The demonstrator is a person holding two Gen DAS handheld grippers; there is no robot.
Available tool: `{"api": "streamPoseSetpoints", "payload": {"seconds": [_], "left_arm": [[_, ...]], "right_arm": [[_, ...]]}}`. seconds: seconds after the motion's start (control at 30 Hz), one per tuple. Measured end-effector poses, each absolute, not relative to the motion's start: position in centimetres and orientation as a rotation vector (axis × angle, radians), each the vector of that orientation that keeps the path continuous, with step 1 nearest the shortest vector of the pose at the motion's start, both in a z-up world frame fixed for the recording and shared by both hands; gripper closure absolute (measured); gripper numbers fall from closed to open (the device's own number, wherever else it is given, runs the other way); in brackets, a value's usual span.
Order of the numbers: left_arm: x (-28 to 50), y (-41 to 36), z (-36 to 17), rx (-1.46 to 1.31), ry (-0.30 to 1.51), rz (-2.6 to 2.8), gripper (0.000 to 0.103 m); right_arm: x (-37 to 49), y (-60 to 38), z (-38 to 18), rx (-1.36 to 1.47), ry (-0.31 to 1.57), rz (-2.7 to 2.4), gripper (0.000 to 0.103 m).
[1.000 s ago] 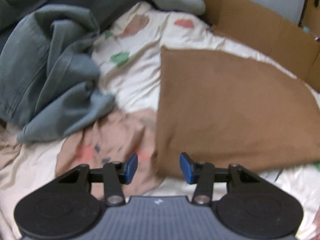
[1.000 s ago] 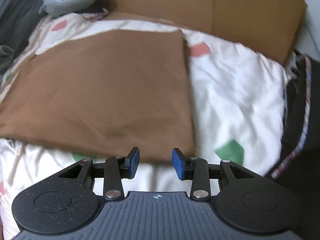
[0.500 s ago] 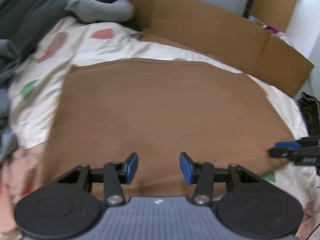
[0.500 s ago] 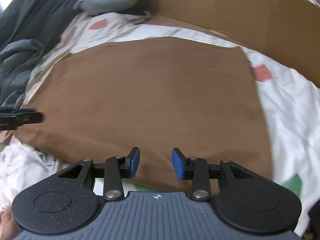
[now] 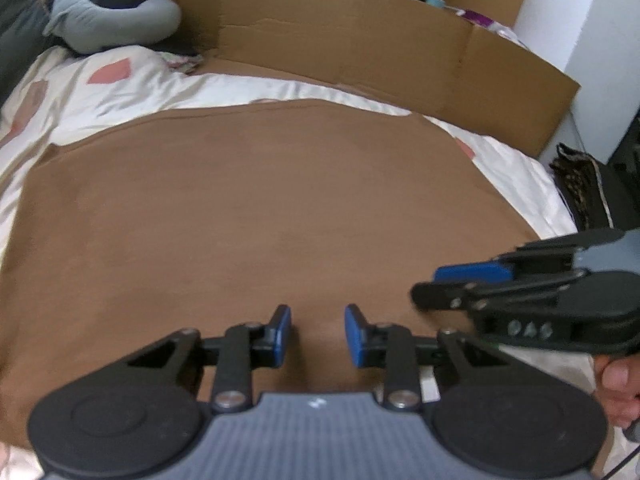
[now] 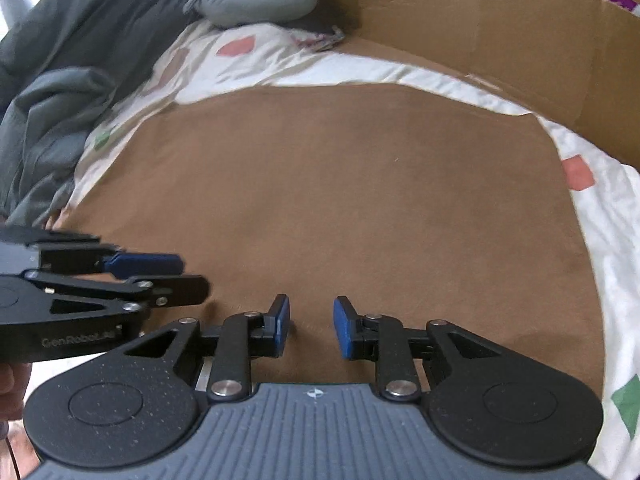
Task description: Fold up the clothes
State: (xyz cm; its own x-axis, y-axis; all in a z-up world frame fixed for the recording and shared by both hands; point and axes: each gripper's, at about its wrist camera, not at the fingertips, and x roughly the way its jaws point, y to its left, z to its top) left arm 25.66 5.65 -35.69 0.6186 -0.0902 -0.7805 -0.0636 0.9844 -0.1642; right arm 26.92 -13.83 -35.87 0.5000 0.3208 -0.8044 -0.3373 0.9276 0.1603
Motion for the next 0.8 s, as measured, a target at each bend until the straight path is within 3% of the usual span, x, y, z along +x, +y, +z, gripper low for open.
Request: {"api": "streamPoseSetpoints", "payload": {"seconds": [0.2,0.8], "left_arm": [[25.3,4.9,-35.9,-0.169,0.911,-0.042,0.072],[23.5,4.6,-36.7,-0.118,0.922,-0.054,0.074]], "right_arm": [[25.8,-13.7,-37.9,-0.053,1.018,0.420,0.072],[24.9,-12.6,-36.1,-0.070,0.941,0.480,0.072]]}}
